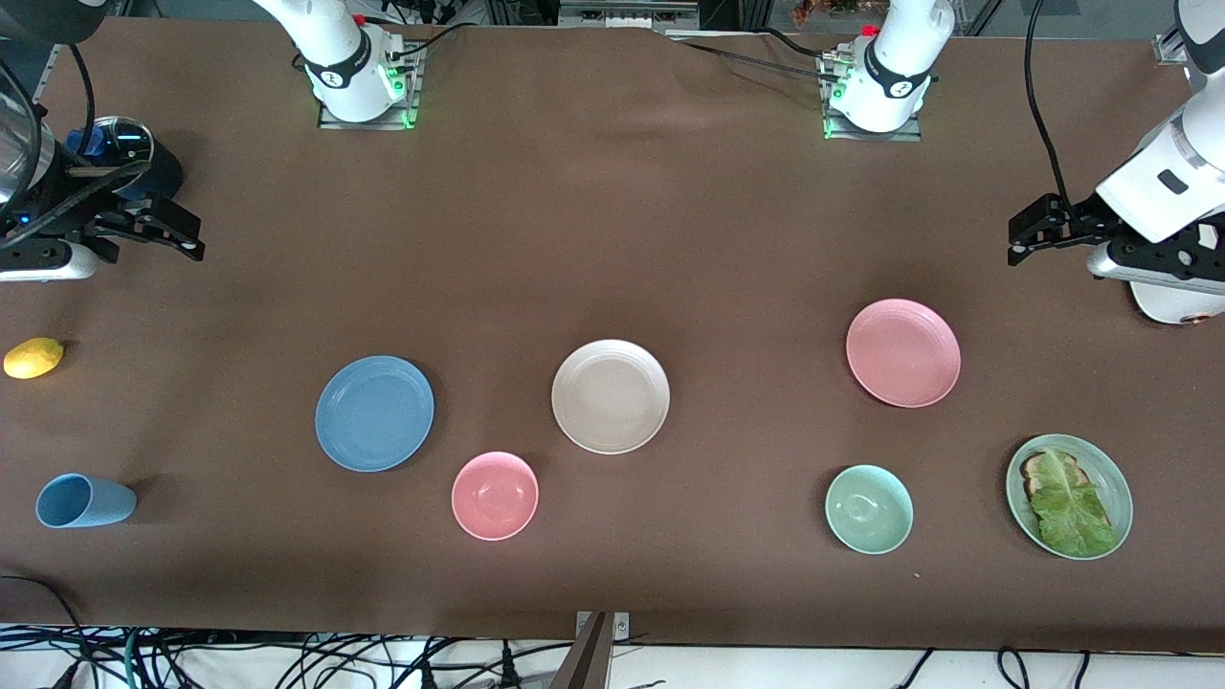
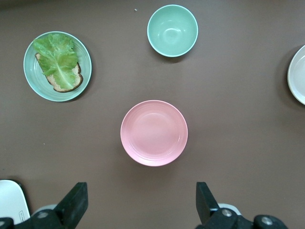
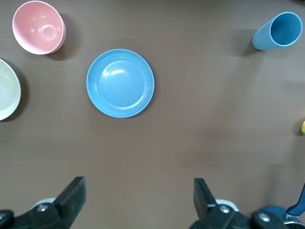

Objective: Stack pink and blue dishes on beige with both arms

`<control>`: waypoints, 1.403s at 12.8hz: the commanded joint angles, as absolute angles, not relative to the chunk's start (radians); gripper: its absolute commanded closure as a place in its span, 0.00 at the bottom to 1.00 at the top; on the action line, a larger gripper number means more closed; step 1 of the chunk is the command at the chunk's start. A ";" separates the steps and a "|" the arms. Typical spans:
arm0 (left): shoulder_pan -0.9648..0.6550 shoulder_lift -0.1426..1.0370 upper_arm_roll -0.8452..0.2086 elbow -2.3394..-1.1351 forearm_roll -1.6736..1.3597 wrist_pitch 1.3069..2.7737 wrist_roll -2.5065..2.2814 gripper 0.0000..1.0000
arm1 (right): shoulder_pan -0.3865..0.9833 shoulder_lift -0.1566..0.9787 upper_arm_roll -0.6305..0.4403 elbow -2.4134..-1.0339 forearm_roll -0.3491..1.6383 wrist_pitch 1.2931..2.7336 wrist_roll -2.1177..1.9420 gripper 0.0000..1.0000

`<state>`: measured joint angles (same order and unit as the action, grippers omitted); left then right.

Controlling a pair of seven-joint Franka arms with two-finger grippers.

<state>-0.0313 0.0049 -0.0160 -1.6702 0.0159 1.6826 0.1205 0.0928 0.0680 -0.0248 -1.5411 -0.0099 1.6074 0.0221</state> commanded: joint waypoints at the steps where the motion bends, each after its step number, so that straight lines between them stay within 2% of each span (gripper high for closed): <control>1: -0.034 -0.011 -0.018 -1.680 0.038 1.683 0.133 0.00 | 0.081 0.061 -0.018 -1.546 -0.005 1.594 0.026 0.00; 18: -0.035 -0.011 -0.018 -1.681 0.038 1.681 0.133 0.00 | 0.081 0.064 -0.018 -1.537 -0.005 1.595 0.018 0.00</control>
<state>-0.0313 0.0049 -0.0160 -1.6702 0.0160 1.6826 0.1205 0.0927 0.0684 -0.0248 -1.5422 -0.0099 1.6069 0.0226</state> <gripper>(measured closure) 0.000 0.000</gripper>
